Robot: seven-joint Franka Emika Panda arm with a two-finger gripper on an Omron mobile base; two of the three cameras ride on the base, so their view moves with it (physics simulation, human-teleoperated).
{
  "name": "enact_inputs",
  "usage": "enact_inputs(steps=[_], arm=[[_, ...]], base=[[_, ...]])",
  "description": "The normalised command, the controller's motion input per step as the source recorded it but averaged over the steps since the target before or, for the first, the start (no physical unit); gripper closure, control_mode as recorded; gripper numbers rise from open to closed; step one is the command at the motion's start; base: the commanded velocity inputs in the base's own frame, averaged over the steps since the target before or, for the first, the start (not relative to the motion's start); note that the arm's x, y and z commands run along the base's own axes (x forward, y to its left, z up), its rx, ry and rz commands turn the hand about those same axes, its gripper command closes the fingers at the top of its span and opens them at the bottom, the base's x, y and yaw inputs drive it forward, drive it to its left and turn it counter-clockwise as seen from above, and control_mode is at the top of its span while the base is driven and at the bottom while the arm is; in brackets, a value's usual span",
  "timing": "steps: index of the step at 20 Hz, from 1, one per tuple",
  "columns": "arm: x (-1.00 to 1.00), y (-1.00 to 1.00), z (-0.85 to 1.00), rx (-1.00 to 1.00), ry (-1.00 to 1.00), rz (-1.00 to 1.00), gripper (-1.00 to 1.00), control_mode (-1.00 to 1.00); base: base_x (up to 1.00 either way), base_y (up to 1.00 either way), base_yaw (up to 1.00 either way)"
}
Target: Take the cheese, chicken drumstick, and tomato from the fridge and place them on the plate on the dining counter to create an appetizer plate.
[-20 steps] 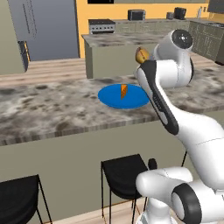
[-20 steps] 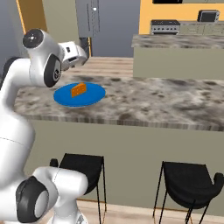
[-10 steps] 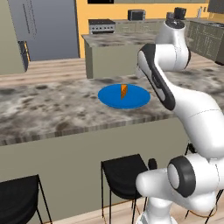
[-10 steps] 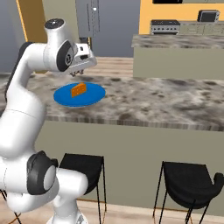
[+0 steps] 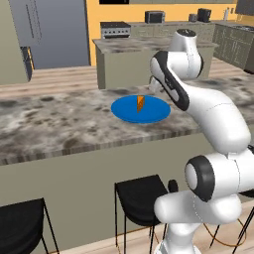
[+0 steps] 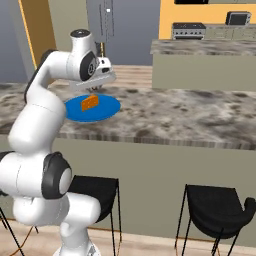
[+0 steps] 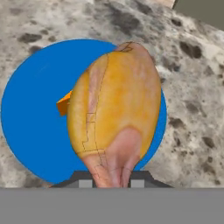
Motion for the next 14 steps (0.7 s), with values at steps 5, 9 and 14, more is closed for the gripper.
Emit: enact_inputs(steps=[5, 9, 14], arm=[[0.42, -0.05, -0.34, 0.00, 0.12, 0.05, 1.00, -1.00], [0.08, 0.00, -0.20, 0.00, 0.22, 0.01, 1.00, -1.00], [0.33, 0.00, -0.34, 0.00, 0.18, 0.05, 1.00, -1.00]], base=[[0.00, 0.00, 0.00], [0.00, 0.00, 0.00], [0.00, 0.00, 0.00]])
